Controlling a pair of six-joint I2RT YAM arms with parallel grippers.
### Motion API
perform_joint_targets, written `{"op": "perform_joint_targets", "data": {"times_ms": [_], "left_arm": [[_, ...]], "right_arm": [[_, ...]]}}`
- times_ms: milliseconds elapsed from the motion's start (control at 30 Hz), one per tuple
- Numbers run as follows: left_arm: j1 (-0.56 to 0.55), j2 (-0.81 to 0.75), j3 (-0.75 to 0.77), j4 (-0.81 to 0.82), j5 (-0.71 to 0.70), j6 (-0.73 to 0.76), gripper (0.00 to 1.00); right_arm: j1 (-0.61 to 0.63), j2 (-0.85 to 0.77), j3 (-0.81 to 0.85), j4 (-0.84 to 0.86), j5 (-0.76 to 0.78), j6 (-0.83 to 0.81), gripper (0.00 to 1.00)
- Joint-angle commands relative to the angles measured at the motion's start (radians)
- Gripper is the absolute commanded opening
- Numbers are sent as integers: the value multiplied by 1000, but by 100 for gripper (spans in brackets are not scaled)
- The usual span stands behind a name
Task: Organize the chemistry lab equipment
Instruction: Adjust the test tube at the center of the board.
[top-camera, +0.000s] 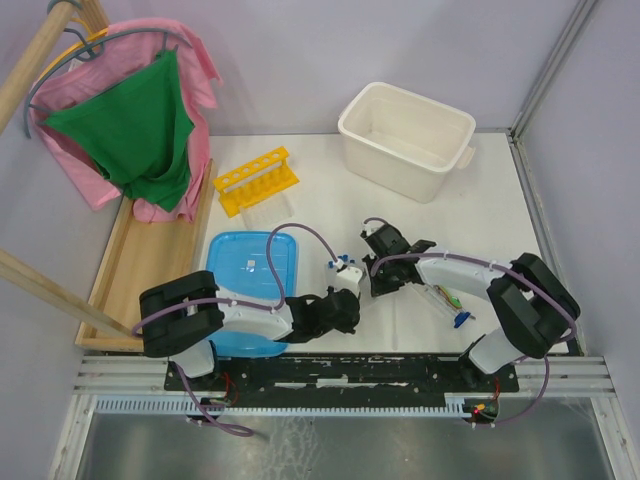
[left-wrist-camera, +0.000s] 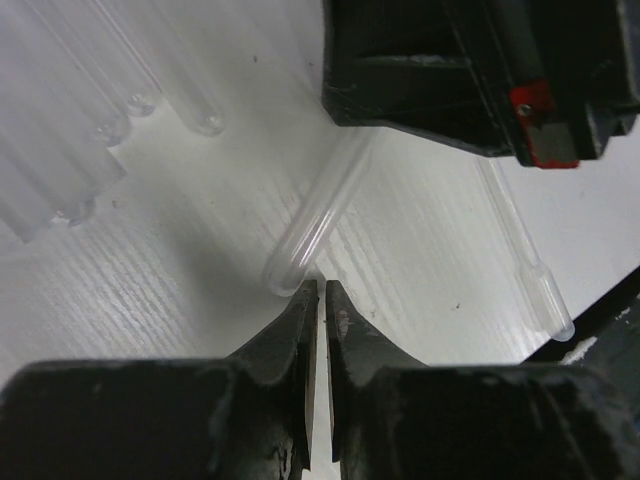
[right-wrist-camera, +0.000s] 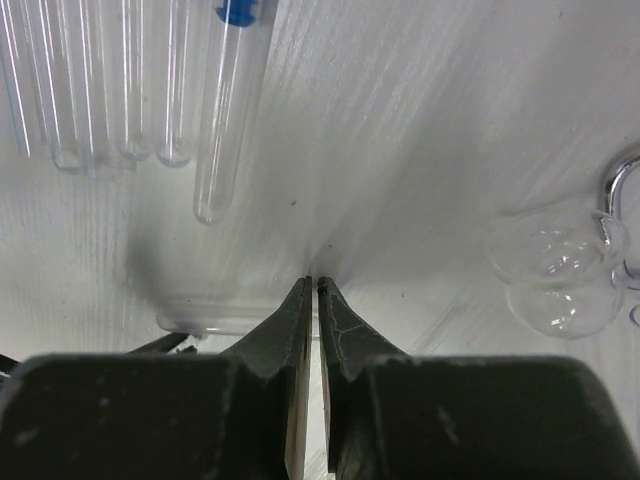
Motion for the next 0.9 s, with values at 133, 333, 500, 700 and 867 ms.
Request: {"op": "perform_joint_targets", "data": {"times_ms": [133,333,500,700,867], "left_arm": [[1,1,43,-41,-132,58,15],[4,53,78,-7,-155,77,18],[7,72,93,23,-169,83,21],[8,50,111,-17,-190,94,22],[8,-15,92,-92,-233,74,28]], "right_arm": [[4,-97,-55,-8,-16,28,15],[22,-130,-76,-24,-33,22,18],[51,-156,-89,-31,-33,18,20],[58,-170,-86,-55,14,13,21],[58,-207,-74,-89,78,8,29]]}}
